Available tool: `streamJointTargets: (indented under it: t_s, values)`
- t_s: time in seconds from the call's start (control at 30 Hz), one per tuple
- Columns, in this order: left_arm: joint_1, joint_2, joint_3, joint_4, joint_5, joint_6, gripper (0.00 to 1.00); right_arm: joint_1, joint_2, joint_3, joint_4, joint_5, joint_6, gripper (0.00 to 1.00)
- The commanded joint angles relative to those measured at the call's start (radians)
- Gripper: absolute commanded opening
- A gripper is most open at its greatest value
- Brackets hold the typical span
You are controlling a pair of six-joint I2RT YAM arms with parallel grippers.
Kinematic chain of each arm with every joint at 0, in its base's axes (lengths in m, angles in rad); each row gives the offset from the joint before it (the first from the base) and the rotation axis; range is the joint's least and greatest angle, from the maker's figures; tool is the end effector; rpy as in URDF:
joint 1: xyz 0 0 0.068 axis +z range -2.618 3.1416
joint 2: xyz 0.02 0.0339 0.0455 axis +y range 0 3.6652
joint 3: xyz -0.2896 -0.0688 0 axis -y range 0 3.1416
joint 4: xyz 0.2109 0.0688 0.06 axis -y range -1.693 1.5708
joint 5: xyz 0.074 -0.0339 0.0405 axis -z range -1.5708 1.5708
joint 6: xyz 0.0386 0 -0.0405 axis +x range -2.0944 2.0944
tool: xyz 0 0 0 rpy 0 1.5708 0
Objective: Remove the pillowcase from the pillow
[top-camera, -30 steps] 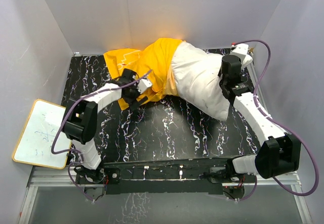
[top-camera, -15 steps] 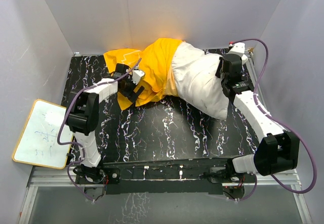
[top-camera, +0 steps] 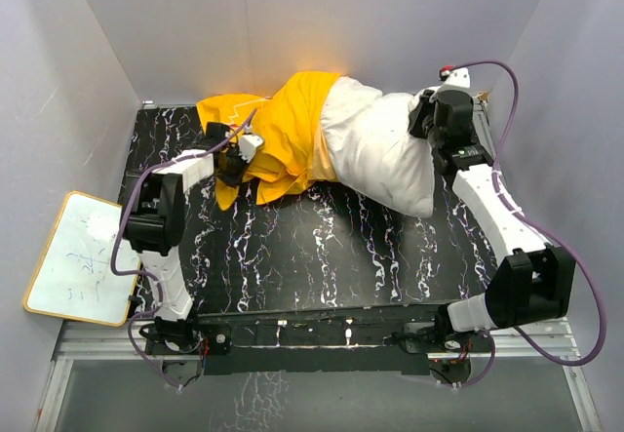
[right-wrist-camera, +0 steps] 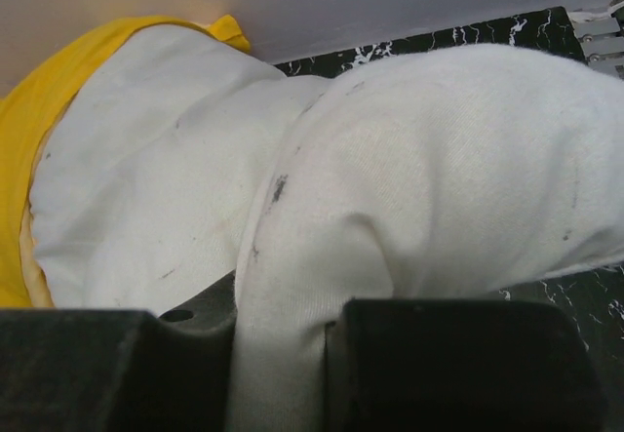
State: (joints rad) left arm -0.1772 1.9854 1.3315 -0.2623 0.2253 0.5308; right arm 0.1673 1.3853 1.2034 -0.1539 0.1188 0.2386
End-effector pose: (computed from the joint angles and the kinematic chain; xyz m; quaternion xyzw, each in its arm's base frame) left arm 0.4006 -0.0805 0.2093 0.3601 0.8700 -0.0486 0.3332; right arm 0.2876 0.0439 0.3820 0.0634 0.8122 0.0691 0.5759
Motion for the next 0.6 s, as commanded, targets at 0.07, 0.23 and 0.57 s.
streamJointTargets:
  t_s: [0.07,0.23,0.57]
  values:
    - [0.160,-0.151,-0.109,-0.041,-0.120,0.126,0.00,-0.032,0.017,0.189,0.083,-0.014,0.086,0.08]
    - [0.293,-0.276,-0.158,-0.013,-0.135,0.205,0.00,-0.064,-0.006,0.268,0.063,0.091,0.118,0.08]
    - [0.561,-0.347,0.042,-0.004,-0.072,0.162,0.00,-0.241,-0.127,0.342,0.097,0.194,0.222,0.08]
